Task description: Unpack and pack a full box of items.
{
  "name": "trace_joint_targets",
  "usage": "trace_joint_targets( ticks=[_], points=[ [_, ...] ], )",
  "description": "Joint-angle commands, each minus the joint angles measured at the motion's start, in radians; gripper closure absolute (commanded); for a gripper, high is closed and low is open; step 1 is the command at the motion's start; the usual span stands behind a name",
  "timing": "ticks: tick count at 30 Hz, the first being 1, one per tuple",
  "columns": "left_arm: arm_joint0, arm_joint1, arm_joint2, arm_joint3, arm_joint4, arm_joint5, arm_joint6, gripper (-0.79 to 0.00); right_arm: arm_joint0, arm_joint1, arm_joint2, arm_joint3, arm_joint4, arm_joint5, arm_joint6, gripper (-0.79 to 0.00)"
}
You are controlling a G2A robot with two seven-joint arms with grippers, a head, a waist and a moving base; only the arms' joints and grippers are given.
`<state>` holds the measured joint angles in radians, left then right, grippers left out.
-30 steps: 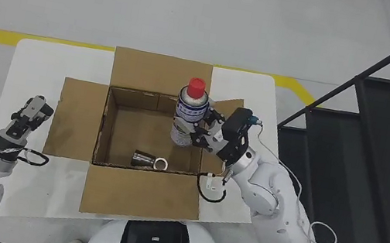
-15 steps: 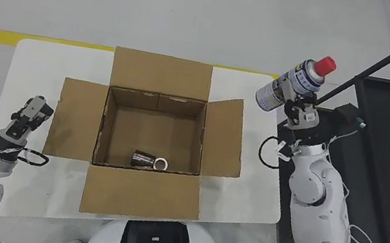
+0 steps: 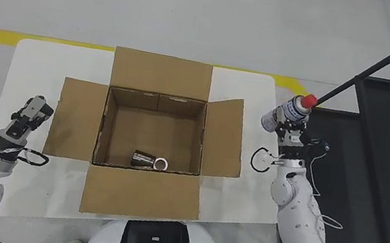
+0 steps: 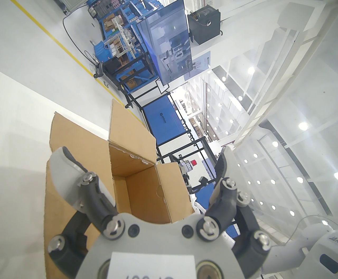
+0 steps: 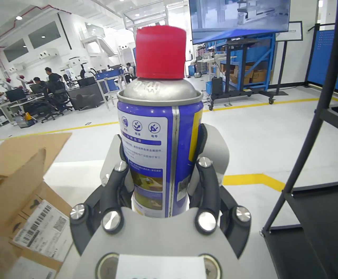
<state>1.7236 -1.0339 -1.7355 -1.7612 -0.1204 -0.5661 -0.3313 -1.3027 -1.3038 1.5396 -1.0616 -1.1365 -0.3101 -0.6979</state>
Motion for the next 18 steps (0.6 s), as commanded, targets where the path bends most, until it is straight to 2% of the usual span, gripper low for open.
trace_joint_targets(
  ticks=[1,18],
  points=[
    [0.000,0.000,0.000,0.000,0.000,0.000,0.000,-0.785,0.021,-0.003,-0.010,0.059,0.004,0.008,-0.018,0.000],
    [0.000,0.000,0.000,0.000,0.000,0.000,0.000,-0.785,0.266,-0.059,-0.147,0.481,0.007,0.099,-0.127,0.000]
  ],
)
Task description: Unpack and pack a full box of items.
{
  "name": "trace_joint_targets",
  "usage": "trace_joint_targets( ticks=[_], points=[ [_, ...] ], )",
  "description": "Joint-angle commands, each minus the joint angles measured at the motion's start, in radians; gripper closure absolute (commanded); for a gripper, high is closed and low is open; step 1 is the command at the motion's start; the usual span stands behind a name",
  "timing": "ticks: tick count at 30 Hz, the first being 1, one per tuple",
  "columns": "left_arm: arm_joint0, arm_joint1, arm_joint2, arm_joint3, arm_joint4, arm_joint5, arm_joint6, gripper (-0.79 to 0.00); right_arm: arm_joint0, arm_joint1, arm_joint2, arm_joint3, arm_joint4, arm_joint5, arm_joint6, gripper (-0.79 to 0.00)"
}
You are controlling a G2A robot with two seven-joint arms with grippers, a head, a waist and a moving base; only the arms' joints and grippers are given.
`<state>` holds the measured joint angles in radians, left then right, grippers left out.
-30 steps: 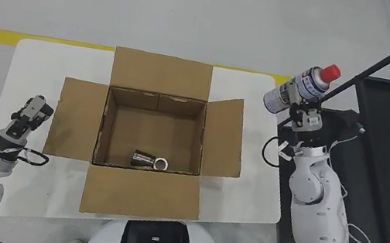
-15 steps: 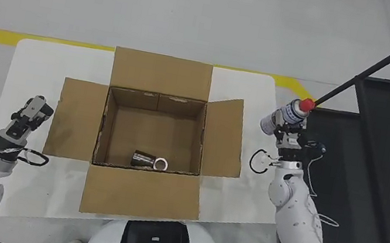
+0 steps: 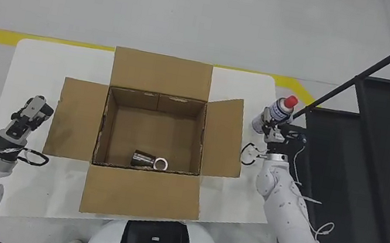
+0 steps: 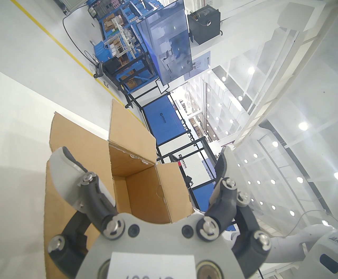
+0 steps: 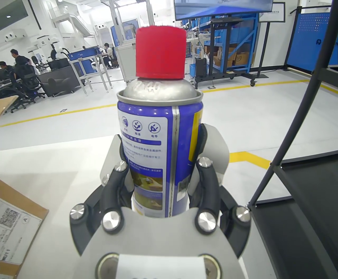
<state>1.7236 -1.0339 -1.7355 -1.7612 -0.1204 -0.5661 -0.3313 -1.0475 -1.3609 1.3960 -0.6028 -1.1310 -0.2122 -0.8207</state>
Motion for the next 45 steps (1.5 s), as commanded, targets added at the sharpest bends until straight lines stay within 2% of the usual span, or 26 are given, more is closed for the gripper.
trace_joint_targets(
  ticks=[1,8,18,20,21,22,23,30,36,42,45],
  points=[
    [0.000,0.000,0.000,0.000,0.000,0.000,0.000,-0.785,0.026,-0.006,-0.010,0.050,0.003,0.001,-0.009,0.000],
    [0.000,0.000,0.000,0.000,0.000,0.000,0.000,-0.785,0.081,-0.023,-0.040,0.164,0.000,0.009,-0.025,0.000],
    [0.000,0.000,0.000,0.000,0.000,0.000,0.000,-0.785,0.107,-0.035,-0.061,0.247,-0.006,0.015,-0.071,0.000],
    [0.000,0.000,0.000,0.000,0.000,0.000,0.000,-0.785,0.103,-0.036,-0.062,0.252,0.000,0.008,-0.084,-0.345],
    [0.000,0.000,0.000,0.000,0.000,0.000,0.000,-0.785,0.101,-0.036,-0.063,0.253,-0.001,0.005,-0.089,-0.437],
    [0.000,0.000,0.000,0.000,0.000,0.000,0.000,-0.785,0.098,-0.037,-0.065,0.252,-0.003,0.002,-0.096,-0.637],
    [0.000,0.000,0.000,0.000,0.000,0.000,0.000,-0.785,0.095,-0.037,-0.068,0.252,-0.008,0.002,-0.104,-0.785],
    [0.000,0.000,0.000,0.000,0.000,0.000,0.000,-0.785,0.080,-0.035,-0.077,0.227,-0.028,0.005,-0.146,-0.785],
    [0.000,0.000,0.000,0.000,0.000,0.000,0.000,-0.785,0.056,-0.022,-0.062,0.152,-0.040,0.010,-0.221,-0.785],
    [0.000,0.000,0.000,0.000,0.000,0.000,0.000,-0.785,-0.012,0.011,-0.007,-0.018,-0.068,0.053,-0.273,-0.785],
    [0.000,0.000,0.000,0.000,0.000,0.000,0.000,-0.785,-0.069,0.031,0.040,-0.161,-0.077,0.069,-0.243,-0.785]
  ],
)
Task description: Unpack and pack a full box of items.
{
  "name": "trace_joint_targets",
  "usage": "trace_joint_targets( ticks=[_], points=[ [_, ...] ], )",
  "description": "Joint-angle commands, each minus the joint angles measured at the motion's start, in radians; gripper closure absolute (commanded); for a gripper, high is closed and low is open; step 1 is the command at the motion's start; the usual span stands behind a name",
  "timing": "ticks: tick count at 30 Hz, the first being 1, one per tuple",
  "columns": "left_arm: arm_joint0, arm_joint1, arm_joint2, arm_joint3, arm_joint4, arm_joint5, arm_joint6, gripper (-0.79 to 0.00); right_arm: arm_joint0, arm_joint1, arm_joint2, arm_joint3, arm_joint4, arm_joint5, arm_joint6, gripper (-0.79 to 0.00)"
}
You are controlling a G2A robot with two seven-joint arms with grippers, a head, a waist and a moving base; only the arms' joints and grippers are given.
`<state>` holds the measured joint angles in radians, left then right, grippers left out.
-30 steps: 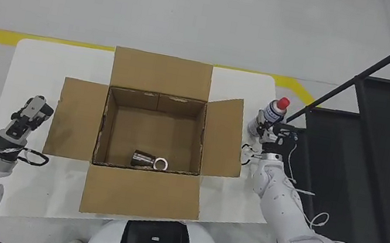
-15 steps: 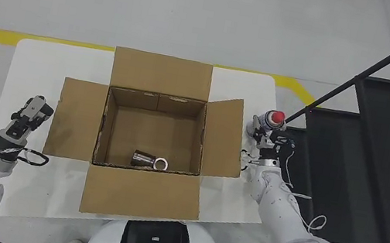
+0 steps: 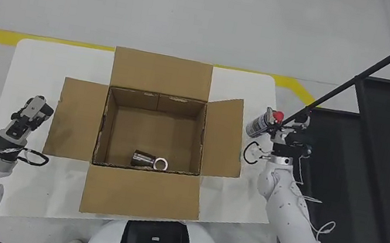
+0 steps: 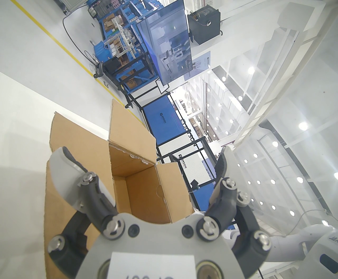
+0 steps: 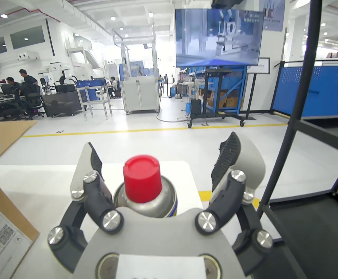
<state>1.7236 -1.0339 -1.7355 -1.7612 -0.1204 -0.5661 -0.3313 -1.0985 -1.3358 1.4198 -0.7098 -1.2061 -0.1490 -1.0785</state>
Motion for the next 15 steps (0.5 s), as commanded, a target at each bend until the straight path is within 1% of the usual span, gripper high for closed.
trace_joint_targets(
  ticks=[1,5,7,8,9,11,12,13,14,15],
  points=[
    [0.000,0.000,0.000,0.000,0.000,0.000,0.000,-0.785,-0.040,0.012,0.033,-0.113,-0.006,0.009,0.035,-0.785],
    [0.000,0.000,0.000,0.000,0.000,0.000,0.000,-0.785,-0.154,0.039,0.099,-0.392,-0.043,-0.008,0.191,-0.785],
    [0.000,0.000,0.000,0.000,0.000,0.000,0.000,-0.785,-0.219,0.050,0.133,-0.550,-0.063,-0.027,0.291,-0.785],
    [0.000,0.000,0.000,0.000,0.000,0.000,0.000,-0.785,-0.263,0.058,0.154,-0.654,-0.085,-0.044,0.366,-0.785],
    [0.000,0.000,0.000,0.000,0.000,0.000,0.000,-0.785,-0.285,0.061,0.165,-0.705,-0.098,-0.051,0.401,-0.785],
    [0.000,0.000,0.000,0.000,0.000,0.000,0.000,-0.785,-0.353,0.072,0.189,-0.867,-0.125,-0.110,0.567,-0.785],
    [0.000,0.000,0.000,0.000,0.000,0.000,0.000,-0.785,-0.369,0.076,0.198,-0.913,-0.149,-0.122,0.609,-0.785],
    [0.000,0.000,0.000,0.000,0.000,0.000,0.000,-0.785,-0.394,0.081,0.204,-0.975,-0.174,-0.154,0.668,-0.785],
    [0.000,0.000,0.000,0.000,0.000,0.000,0.000,-0.785,-0.422,0.087,0.212,-1.048,-0.208,-0.205,0.754,-0.785],
    [0.000,0.000,0.000,0.000,0.000,0.000,0.000,-0.785,-0.432,0.091,0.217,-1.087,-0.238,-0.227,0.790,-0.785]
  ],
)
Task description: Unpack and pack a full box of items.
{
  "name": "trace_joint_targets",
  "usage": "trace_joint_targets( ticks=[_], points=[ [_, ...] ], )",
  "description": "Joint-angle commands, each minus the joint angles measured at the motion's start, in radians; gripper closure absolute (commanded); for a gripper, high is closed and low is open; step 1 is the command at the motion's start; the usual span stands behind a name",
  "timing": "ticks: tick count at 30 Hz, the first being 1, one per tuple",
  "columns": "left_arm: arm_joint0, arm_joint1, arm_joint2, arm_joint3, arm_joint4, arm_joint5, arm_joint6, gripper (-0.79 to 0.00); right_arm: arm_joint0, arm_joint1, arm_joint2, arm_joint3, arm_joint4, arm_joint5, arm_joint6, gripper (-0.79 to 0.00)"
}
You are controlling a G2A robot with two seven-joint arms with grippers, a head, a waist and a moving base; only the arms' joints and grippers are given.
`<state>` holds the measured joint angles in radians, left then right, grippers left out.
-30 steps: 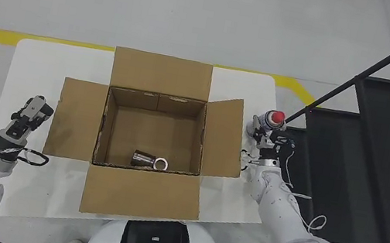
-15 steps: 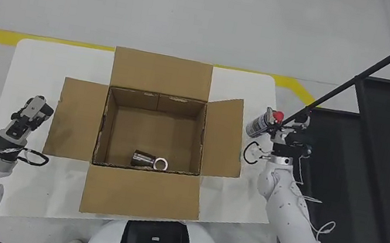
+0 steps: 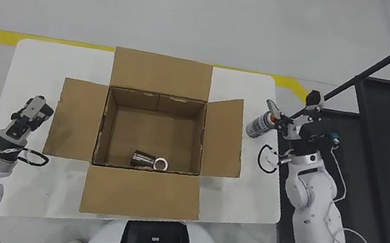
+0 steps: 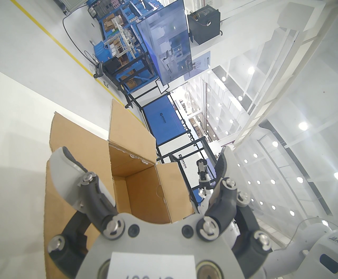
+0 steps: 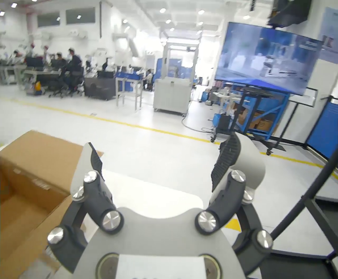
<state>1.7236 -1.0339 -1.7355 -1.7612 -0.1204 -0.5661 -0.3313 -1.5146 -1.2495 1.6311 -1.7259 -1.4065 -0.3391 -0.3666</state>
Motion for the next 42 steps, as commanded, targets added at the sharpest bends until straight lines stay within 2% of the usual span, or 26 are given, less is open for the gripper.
trace_joint_targets(
  ticks=[1,5,8,15,18,38,42],
  points=[
    [0.000,0.000,0.000,0.000,0.000,0.000,0.000,-0.785,-0.040,0.010,0.004,-0.129,-0.061,-0.097,0.139,-0.785],
    [0.000,0.000,0.000,0.000,0.000,0.000,0.000,-0.785,-0.070,0.021,-0.017,-0.255,-0.097,-0.246,0.278,-0.785],
    [0.000,0.000,0.000,0.000,0.000,0.000,0.000,-0.785,-0.058,0.026,-0.075,-0.309,-0.129,-0.320,0.376,-0.785],
    [0.000,0.000,0.000,0.000,0.000,0.000,0.000,-0.785,0.012,0.023,-0.249,-0.303,-0.124,-0.400,0.572,-0.785],
    [0.000,0.000,0.000,0.000,0.000,0.000,0.000,-0.785,0.042,0.017,-0.298,-0.263,-0.039,-0.399,0.659,-0.785],
    [0.000,0.000,0.000,0.000,0.000,0.000,0.000,-0.785,0.042,0.017,-0.298,-0.263,-0.039,-0.399,0.659,-0.785],
    [0.000,0.000,0.000,0.000,0.000,0.000,0.000,-0.785,0.068,0.014,-0.344,-0.272,-0.006,-0.404,0.679,-0.785]
  ],
)
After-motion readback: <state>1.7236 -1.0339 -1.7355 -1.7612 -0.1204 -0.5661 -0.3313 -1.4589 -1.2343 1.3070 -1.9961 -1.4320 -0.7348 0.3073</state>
